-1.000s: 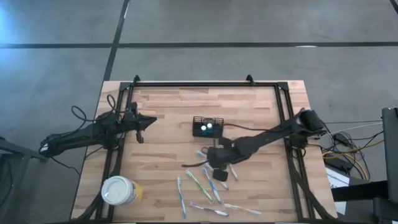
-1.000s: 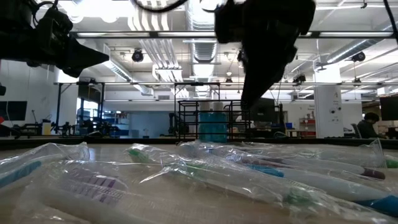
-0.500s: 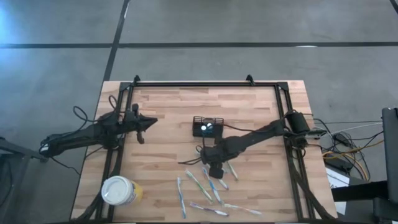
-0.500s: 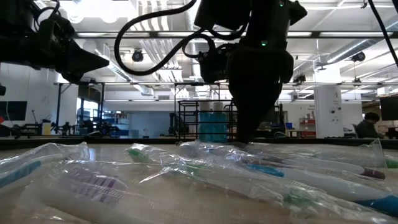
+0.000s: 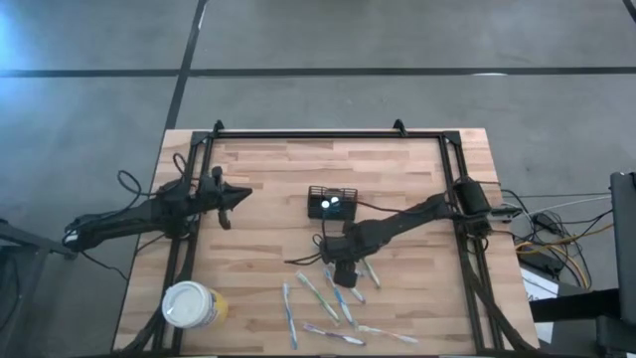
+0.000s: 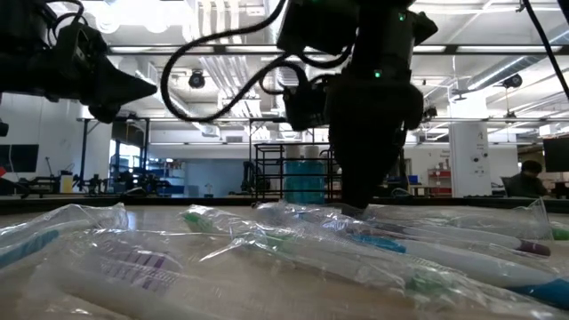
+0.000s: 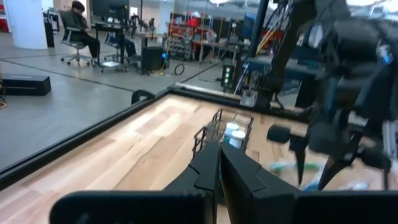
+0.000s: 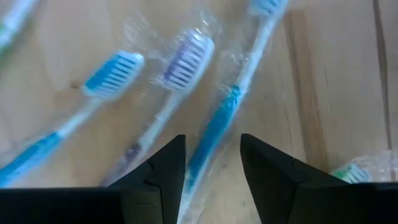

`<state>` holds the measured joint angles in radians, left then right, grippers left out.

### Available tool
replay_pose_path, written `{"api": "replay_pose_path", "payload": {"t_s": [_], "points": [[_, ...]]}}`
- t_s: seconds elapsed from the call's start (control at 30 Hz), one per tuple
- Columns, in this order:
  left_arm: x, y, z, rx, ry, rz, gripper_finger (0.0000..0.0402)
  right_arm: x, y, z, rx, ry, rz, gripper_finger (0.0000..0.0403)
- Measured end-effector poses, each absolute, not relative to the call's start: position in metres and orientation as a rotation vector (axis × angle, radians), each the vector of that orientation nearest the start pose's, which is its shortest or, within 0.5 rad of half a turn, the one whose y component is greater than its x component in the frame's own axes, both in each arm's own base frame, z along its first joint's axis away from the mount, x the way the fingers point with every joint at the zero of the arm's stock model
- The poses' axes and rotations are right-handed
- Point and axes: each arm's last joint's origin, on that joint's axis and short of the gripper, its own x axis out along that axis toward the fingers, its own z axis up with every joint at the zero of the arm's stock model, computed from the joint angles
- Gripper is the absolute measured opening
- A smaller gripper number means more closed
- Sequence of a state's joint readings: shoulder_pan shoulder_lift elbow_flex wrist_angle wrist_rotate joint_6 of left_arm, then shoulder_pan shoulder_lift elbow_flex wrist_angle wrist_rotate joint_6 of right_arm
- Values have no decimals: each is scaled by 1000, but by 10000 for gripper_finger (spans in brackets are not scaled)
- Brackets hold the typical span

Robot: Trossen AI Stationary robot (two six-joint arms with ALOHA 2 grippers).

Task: Pick & Place toothbrushing station
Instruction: Put the top blue toothbrush into the wire organizer

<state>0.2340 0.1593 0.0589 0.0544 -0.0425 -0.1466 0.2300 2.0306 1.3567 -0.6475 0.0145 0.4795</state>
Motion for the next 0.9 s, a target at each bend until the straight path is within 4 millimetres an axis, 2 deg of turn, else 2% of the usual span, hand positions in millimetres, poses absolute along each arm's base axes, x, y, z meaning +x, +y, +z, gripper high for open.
{"api": "replay_pose_path", "payload": {"t_s": [0.27, 0.37, 0.5, 0.57, 0.73, 0.9], "points": [[103, 26, 181, -165, -27, 275, 18, 381, 87, 133, 215, 1338, -132, 140], [103, 26, 181, -164, -27, 275, 17, 380, 86, 137, 203, 1332, -122, 106], [103, 26, 181, -164, -27, 275, 17, 378, 85, 146, 170, 1311, -114, 36], [103, 26, 181, -165, -27, 275, 18, 376, 84, 155, 152, 1281, -119, 20], [103, 26, 181, -165, -26, 273, 16, 369, 81, 178, 133, 1226, -146, 20], [103, 25, 181, -164, -25, 261, 18, 351, 83, 216, 99, 1106, -163, 19]]}}
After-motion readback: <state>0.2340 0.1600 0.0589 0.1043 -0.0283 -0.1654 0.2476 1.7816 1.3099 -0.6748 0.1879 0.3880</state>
